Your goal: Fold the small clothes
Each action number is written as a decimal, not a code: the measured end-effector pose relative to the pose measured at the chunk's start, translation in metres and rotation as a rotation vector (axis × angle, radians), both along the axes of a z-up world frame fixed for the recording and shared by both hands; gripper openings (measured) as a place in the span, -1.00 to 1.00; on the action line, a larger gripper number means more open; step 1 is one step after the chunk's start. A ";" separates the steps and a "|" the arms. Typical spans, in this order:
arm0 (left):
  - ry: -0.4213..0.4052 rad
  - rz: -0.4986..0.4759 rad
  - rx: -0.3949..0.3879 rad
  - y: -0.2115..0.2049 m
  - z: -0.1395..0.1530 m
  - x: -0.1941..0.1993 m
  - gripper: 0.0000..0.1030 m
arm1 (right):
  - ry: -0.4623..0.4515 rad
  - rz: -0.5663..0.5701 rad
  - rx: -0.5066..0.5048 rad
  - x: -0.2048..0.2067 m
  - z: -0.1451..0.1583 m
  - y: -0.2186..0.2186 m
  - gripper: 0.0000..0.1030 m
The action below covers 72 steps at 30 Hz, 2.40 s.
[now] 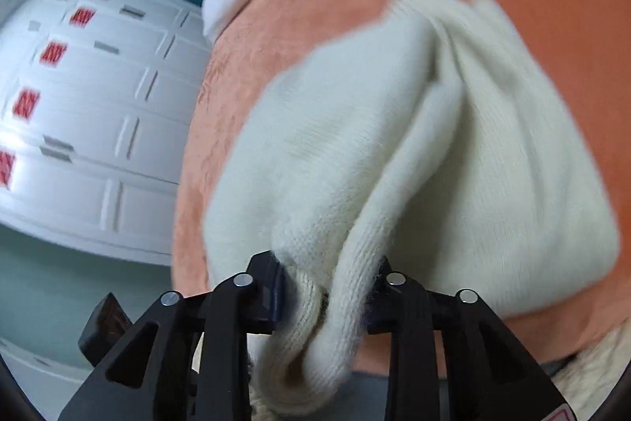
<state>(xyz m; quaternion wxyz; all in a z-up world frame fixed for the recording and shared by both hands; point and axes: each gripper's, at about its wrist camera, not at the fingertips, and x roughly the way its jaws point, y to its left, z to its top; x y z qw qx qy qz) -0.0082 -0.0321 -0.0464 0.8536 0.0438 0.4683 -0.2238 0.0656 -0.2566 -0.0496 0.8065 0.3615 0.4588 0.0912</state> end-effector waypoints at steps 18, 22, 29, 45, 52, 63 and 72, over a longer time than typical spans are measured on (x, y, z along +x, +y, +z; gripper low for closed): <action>0.130 0.022 0.015 -0.007 -0.034 0.016 -0.55 | 0.031 -0.235 -0.020 -0.063 -0.051 -0.086 -0.67; 0.132 0.019 0.020 -0.008 -0.034 0.017 -0.57 | -0.012 -0.219 -0.102 -0.060 -0.021 -0.080 -0.66; 0.068 0.022 0.059 0.001 -0.019 0.008 0.04 | 0.043 -0.155 -0.099 -0.062 -0.032 -0.091 -0.42; -0.116 0.118 -0.003 0.018 0.072 0.014 0.42 | 0.039 0.273 -0.530 0.001 -0.015 0.070 -0.97; -0.062 0.079 -0.015 0.003 0.064 0.018 0.42 | -0.066 0.091 -0.444 -0.039 0.044 0.019 -1.00; 0.066 0.035 0.073 -0.038 -0.002 0.029 0.45 | 0.028 -0.163 -0.363 -0.075 0.022 -0.064 -0.78; 0.062 0.048 0.089 -0.041 -0.010 0.027 0.58 | 0.065 -0.161 -0.287 -0.084 0.013 -0.081 -0.28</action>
